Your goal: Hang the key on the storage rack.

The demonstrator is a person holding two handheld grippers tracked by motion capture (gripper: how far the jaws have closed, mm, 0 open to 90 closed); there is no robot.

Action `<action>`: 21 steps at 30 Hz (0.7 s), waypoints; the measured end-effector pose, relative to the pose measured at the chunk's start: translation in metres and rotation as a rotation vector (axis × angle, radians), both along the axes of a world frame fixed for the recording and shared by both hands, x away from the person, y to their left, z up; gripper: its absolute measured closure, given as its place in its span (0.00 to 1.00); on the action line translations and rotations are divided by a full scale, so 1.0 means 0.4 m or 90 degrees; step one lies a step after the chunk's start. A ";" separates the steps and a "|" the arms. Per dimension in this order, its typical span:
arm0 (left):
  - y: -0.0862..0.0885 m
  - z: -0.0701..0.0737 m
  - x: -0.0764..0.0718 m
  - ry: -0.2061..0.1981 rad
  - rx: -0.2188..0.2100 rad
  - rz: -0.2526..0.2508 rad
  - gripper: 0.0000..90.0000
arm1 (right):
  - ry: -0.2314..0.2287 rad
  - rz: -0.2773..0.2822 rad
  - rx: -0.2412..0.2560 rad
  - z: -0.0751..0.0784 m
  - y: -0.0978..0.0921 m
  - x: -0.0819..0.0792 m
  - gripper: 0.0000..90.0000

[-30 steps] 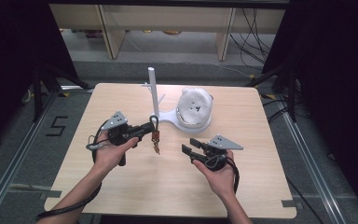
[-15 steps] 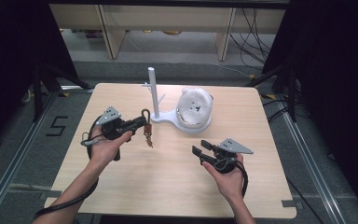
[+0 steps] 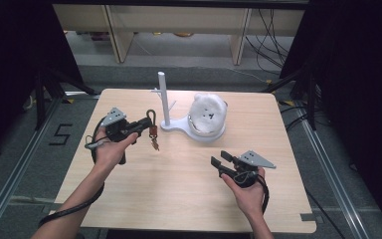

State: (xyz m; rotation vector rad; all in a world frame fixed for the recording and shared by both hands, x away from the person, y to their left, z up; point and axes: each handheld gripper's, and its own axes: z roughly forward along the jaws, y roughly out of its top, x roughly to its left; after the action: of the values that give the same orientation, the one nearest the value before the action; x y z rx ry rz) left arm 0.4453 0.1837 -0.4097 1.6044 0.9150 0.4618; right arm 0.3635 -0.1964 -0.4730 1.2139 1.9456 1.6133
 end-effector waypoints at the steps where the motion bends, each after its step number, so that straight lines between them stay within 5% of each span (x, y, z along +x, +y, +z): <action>1: 0.001 0.001 0.003 0.000 0.000 0.002 0.94 | -0.009 0.007 -0.002 -0.002 -0.003 0.003 0.56; 21: 0.007 0.017 0.081 0.008 0.003 0.015 0.94 | -0.011 -0.005 -0.003 -0.017 -0.014 0.004 0.55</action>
State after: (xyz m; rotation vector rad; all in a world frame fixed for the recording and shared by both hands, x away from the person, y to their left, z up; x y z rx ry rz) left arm 0.4777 0.1865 -0.4028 1.6045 0.9430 0.4710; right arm 0.3650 -0.2021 -0.4799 1.2008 1.9302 1.6096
